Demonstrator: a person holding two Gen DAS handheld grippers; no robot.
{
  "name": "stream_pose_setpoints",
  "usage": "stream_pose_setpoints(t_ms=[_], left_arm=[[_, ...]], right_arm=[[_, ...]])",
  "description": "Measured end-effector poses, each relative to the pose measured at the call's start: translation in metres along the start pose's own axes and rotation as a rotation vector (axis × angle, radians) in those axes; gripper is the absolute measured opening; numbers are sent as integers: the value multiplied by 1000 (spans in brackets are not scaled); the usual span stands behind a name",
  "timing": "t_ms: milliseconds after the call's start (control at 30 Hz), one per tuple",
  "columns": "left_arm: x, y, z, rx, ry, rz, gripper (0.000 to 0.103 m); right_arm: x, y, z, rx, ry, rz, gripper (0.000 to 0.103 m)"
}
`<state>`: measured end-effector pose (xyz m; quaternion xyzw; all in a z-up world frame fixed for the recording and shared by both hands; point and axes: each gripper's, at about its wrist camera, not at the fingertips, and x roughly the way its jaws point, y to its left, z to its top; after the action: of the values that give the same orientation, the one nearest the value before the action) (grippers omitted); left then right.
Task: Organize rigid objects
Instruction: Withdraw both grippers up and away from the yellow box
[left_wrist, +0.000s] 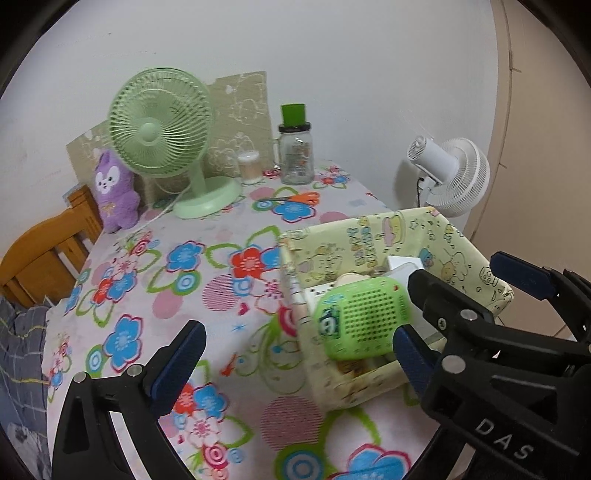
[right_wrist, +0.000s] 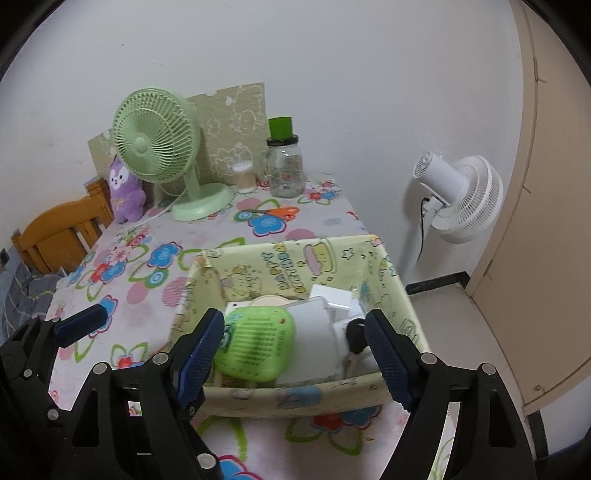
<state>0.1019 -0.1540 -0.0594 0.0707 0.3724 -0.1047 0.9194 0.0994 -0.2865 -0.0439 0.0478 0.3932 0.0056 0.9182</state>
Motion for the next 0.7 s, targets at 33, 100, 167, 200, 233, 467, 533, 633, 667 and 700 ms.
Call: stream_pose_setpoints(t_ms=[33,100,167,200,233,467,533,633,667,700], left_arm=[[-3,5,-2,-5,-4,4,103],[-7,16,-6,-21,-11,9,103],[-12,26,-9,-36,-15,12,103],[-14,32,-12,-45,-16,16,103],[-15,35,-13,-50,-17,19,103],[-35,71,-28,-86,-46,46,103],[-42,81,-34,-93,-55,60,103],[-51,96,-41,-109,-69,81,103],[-53,99,-42,-114,-73,84,103],[-57,104,-44,-122,-78,87,103]], right_arm=[[-2,4,-1,-3,-2,1,81],[-4,12,-2,-9,-6,5,81],[-8,21,-3,-17,-12,8,82],[-10,26,-4,-18,-17,10,82],[-12,29,-4,-18,-19,12,82],[-24,59,-10,-47,-37,32,85],[-28,68,-12,-58,-44,34,86],[-33,80,-15,-66,-51,43,86],[-35,83,-16,-67,-54,47,86],[-38,87,-17,-68,-56,49,87]])
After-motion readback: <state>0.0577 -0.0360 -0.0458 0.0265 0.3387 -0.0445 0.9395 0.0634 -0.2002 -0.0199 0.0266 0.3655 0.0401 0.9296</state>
